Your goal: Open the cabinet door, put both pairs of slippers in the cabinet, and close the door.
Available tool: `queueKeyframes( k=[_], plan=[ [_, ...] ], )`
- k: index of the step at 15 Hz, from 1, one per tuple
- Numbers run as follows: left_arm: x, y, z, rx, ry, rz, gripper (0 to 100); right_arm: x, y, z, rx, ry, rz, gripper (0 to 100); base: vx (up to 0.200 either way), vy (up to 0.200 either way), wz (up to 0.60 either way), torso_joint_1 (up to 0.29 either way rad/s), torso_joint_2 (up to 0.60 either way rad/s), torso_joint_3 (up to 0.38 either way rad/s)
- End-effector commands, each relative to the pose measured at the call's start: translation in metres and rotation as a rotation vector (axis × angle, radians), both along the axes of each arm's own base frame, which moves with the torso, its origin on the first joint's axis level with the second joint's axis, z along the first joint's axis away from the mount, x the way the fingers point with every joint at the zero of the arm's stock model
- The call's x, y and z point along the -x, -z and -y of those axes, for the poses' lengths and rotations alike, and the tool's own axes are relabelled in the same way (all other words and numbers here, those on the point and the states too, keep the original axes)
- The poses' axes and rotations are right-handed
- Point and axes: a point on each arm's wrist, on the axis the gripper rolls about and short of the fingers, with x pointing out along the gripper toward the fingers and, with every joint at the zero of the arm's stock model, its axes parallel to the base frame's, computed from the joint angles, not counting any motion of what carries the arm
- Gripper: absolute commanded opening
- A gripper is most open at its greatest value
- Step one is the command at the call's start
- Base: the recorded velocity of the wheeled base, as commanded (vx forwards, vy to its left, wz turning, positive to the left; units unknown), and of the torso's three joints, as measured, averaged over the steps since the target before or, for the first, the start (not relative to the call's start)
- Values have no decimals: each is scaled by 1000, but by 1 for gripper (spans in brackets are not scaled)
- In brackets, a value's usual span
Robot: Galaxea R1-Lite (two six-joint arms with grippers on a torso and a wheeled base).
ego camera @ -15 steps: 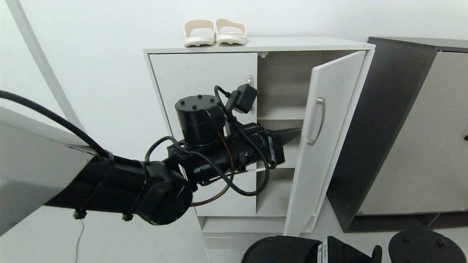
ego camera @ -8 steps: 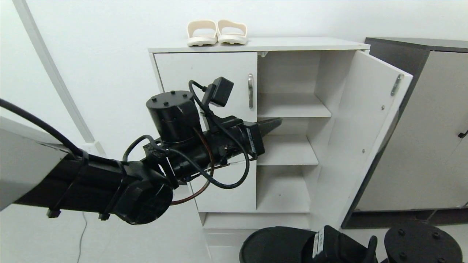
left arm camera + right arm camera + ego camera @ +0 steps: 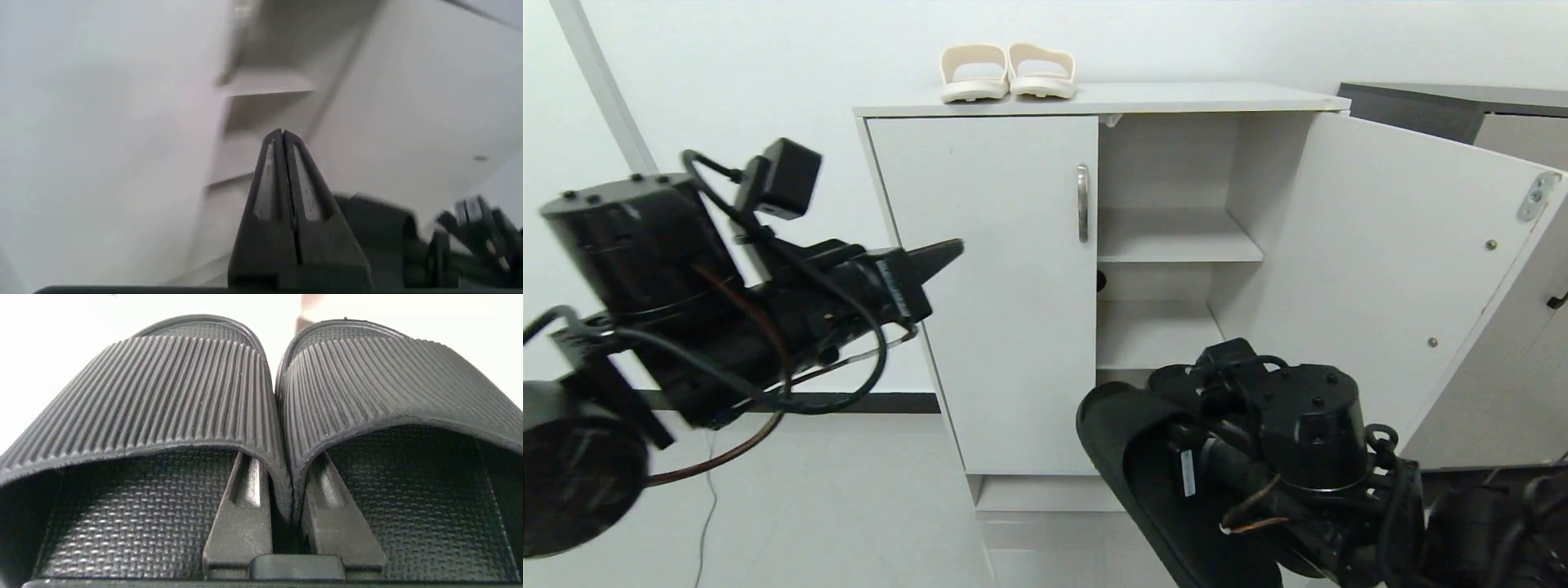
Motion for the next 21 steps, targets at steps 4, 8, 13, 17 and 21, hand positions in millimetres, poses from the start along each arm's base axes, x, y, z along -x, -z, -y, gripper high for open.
queueKeyframes(
  k=[4,8,13,17,21],
  plan=[
    [161,28,-85,-78,-496,-78,0,-31,7,2,17,139,16,0,0,0,0,0,0,0],
    [232,87,-110,-117,-809,-117,0,-34,17,0,39,140,-3,0,0,0,0,0,0,0],
    [257,162,-110,-155,-945,-63,0,-33,21,-2,48,143,-8,0,0,0,0,0,0,0],
    [258,168,-102,-267,-571,-22,0,-30,18,-8,29,123,15,0,0,0,0,0,0,0],
    [258,167,-101,-266,-553,-8,0,-44,15,-19,14,188,58,0,0,0,0,0,0,0]
  ],
)
